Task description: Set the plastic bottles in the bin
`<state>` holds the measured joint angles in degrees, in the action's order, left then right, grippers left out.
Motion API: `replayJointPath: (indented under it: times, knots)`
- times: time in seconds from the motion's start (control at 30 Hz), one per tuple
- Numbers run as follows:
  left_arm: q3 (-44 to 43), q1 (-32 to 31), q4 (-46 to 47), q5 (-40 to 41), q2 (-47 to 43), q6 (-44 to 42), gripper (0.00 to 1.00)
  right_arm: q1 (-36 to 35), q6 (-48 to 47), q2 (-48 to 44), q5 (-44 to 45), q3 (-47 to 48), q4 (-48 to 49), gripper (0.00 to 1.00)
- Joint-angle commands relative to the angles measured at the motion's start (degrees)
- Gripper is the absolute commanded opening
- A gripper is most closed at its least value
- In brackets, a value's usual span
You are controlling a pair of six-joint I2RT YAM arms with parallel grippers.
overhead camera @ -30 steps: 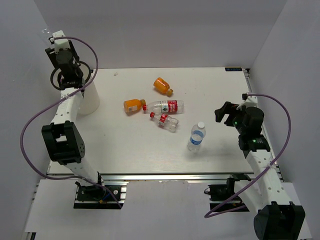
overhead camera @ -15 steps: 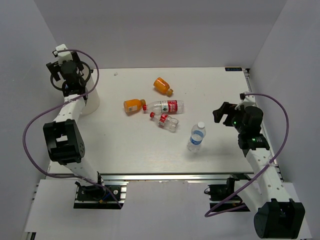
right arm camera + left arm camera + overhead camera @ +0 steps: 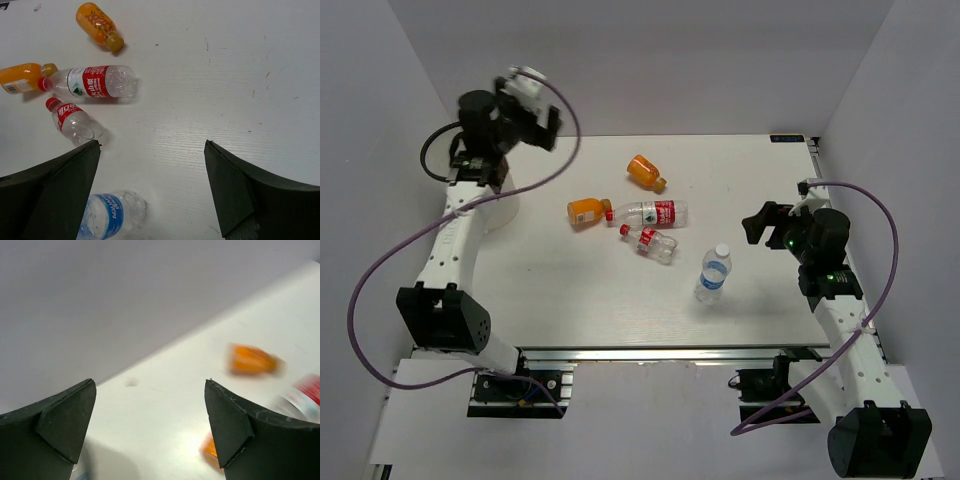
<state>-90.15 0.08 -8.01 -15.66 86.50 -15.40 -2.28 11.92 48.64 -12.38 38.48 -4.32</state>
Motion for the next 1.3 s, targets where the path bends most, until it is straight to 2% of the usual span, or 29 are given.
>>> replayJointPath:
  times: [0.0, 0.2, 0.33, 0.53, 0.93, 1.03, 1.13, 1.17, 1.27]
  knots:
    - [-2.31, -7.01, -26.83, -16.67, 6.11, -15.35, 0.98, 0.09, -0.06, -1.01, -0.45, 0.90, 0.89, 0.89]
    - [-0.56, -7.81, -27.23, -17.30, 12.72, -16.68, 0.98, 0.09, 0.12, -2.06, 0.87, 0.28, 1.15, 0.89]
    - [-2.04, -10.53, -32.32, -16.25, 19.30, -23.17, 0.98, 0.09, -0.14, -2.15, 1.04, 0.11, 0.80, 0.89]
    - [-2.75, -10.71, -33.12, -16.77, 25.11, -24.59, 0.98, 0.09, -0.50, -1.71, 1.66, 0.10, 0.80, 0.89]
    - [-5.21, -10.71, -30.84, -11.33, 35.75, -21.34, 0.97, 0.09, -0.85, -1.71, 1.04, -0.25, 1.15, 0.89]
    - [-6.18, -10.71, -31.71, -11.32, 36.55, -20.90, 0.89, 0.09, -0.85, -1.71, 0.96, -0.33, 1.50, 0.89]
    - [-6.79, -10.71, -32.33, -11.06, 35.06, -20.38, 0.71, 0.09, -0.76, -1.62, 0.61, -0.33, 1.68, 0.89]
    - [-6.71, -10.62, -32.33, -10.80, 34.36, -20.20, 0.60, 0.09, -0.76, -1.71, 0.52, -0.33, 1.68, 0.89]
    - [-4.87, -10.62, -29.80, -8.44, 29.55, -18.79, 0.50, 0.09, -0.67, -1.88, 0.52, -0.25, 1.59, 0.89]
